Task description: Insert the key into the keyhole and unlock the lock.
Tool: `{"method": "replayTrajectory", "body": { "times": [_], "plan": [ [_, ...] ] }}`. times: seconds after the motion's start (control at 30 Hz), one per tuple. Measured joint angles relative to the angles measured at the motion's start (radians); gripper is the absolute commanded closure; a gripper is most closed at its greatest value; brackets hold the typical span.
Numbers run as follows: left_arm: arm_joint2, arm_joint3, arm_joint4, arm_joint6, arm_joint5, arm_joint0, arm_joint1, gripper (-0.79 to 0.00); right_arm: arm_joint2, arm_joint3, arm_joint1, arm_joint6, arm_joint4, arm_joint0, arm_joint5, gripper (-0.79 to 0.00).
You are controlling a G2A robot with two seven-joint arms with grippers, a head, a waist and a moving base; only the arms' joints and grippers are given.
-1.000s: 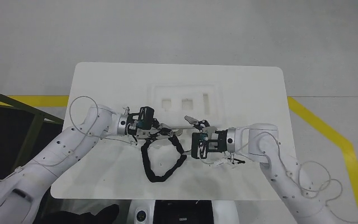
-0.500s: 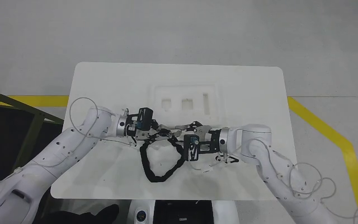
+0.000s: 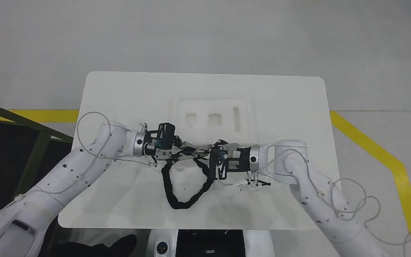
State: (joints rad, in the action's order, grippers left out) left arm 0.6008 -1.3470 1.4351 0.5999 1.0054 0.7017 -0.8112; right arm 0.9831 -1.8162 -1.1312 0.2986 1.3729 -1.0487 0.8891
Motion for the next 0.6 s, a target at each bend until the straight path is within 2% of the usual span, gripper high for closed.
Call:
{"method": "replayTrajectory", "body": {
  "times": [0.13, 0.6],
  "plan": [
    [0.017, -0.008, 0.012, -0.013, 0.003, 0.008, 0.002, 0.000, -0.001, 0.011, -0.002, 0.025, -0.065, 0.001, -0.017, 0.000],
    [0.077, -0.055, 0.034, -0.060, -0.012, 0.046, 0.008, 0.000, 0.003, 0.064, -0.008, 0.250, -0.472, 0.001, -0.153, 0.000]
  ]
}}
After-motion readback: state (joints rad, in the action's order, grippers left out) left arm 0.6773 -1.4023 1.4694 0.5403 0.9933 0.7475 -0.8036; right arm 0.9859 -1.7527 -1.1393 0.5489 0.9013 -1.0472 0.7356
